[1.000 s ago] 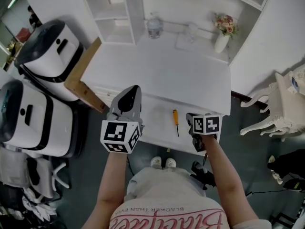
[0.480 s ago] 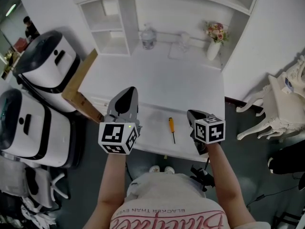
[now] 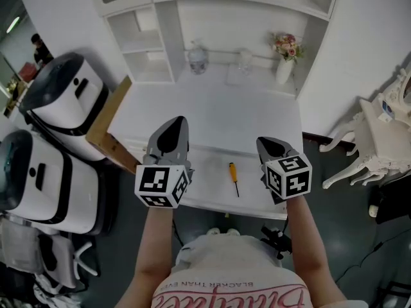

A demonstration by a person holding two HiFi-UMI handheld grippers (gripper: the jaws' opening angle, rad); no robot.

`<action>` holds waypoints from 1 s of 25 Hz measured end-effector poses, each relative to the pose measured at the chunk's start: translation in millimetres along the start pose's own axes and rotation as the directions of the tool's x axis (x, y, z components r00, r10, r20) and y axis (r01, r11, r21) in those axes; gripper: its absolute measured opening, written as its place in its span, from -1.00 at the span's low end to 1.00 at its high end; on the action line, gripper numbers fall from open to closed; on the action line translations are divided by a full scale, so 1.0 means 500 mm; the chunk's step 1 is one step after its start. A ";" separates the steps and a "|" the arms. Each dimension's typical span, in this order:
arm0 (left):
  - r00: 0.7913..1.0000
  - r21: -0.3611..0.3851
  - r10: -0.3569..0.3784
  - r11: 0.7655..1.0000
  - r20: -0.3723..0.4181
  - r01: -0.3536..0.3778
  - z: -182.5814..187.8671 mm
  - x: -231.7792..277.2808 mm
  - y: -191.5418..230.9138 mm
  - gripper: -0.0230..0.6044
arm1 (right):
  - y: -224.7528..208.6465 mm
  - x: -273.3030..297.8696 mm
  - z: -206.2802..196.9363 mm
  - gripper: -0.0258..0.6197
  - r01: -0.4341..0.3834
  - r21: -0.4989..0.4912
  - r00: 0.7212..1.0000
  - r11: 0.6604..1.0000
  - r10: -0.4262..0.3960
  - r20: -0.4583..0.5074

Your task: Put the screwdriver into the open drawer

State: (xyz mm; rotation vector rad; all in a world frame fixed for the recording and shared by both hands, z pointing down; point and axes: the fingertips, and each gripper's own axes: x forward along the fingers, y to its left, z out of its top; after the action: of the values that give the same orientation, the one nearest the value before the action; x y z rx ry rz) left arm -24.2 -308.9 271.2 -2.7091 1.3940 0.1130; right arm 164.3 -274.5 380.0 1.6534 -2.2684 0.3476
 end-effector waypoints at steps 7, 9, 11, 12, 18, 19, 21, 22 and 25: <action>0.999 0.006 -0.014 1.000 0.040 0.014 0.035 0.003 -0.004 -0.93 | -0.020 -0.055 0.103 -0.92 0.066 -0.027 0.987 0.997 -0.061 0.145; 0.999 0.007 -0.015 1.000 0.052 0.015 0.043 0.005 -0.005 -0.93 | -0.030 -0.072 0.129 -0.92 0.081 -0.021 0.980 0.997 -0.076 0.185; 0.998 0.009 -0.016 1.000 0.063 0.015 0.050 0.007 -0.005 -0.93 | -0.039 -0.087 0.151 -0.92 0.098 -0.026 0.971 0.995 -0.090 0.221; 0.998 0.009 -0.016 1.000 0.068 0.015 0.053 0.007 -0.005 -0.93 | -0.041 -0.095 0.161 -0.92 0.109 -0.033 0.966 0.994 -0.098 0.238; 0.995 0.029 -0.018 0.999 0.098 0.015 0.079 0.007 -0.002 -0.93 | -0.043 -0.137 0.214 -0.92 0.175 -0.082 0.931 0.981 -0.138 0.339; 0.994 0.032 -0.017 0.999 0.104 0.014 0.085 0.008 -0.001 -0.93 | -0.042 -0.142 0.222 -0.92 0.190 -0.096 0.924 0.977 -0.145 0.352; 0.993 0.038 -0.014 0.999 0.116 0.009 0.095 0.009 0.002 -0.93 | -0.039 -0.153 0.237 -0.92 0.214 -0.121 0.912 0.969 -0.154 0.379; 0.992 0.041 -0.013 0.999 0.122 0.008 0.100 0.009 0.002 -0.93 | -0.037 -0.158 0.245 -0.92 0.223 -0.129 0.906 0.966 -0.156 0.393; 0.990 0.052 -0.012 0.999 0.139 0.005 0.115 0.011 0.002 -0.93 | -0.034 -0.178 0.271 -0.92 0.249 -0.133 0.883 0.959 -0.168 0.438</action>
State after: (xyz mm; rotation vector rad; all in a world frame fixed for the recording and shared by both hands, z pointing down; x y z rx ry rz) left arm -23.0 -307.1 213.6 -2.6098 1.3276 0.2564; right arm 191.2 -252.2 220.6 1.9996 -2.2835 -0.2998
